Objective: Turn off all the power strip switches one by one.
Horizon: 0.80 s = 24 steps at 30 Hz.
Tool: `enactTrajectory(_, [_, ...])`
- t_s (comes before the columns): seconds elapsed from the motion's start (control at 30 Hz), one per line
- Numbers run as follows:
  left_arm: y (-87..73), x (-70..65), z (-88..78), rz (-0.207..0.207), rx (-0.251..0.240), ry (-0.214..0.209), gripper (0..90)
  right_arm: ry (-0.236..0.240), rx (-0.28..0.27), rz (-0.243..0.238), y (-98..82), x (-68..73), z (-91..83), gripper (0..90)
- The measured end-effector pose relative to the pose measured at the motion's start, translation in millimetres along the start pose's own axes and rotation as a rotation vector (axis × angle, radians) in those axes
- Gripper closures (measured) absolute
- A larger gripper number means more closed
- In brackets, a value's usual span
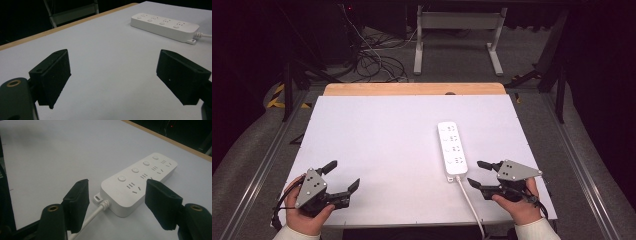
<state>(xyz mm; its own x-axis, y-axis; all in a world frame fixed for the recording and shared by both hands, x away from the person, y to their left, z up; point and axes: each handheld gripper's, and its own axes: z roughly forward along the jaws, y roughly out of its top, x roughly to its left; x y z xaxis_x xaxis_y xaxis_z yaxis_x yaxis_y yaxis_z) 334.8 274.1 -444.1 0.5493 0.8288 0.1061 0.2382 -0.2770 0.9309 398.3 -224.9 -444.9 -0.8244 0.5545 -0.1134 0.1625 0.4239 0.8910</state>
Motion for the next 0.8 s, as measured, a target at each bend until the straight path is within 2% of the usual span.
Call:
enactTrajectory(0.17, [0.0, -0.8, -0.3, 0.016, 0.004, 0.013, 13.1, -0.002, 0.009, -0.011, 0.0, -0.9, -0.6, 41.2])
enactTrajectory(0.33, [0.0, 0.2, -0.9, 0.019, 0.003, 0.014, 13.1, 0.002, 0.000, -0.015, 1.4, -0.3, -1.1, 41.1])
enactTrajectory(0.63, [0.1, -1.1, -0.3, 0.037, 0.008, 0.020, 13.1, 0.004, 0.014, -0.003, 5.7, -4.5, 1.1, 38.4])
enactTrajectory(0.8, [-0.3, -0.8, -0.5, 0.022, 0.007, 0.018, 13.2, 0.006, 0.018, 0.006, 12.9, -8.5, 2.8, 38.5])
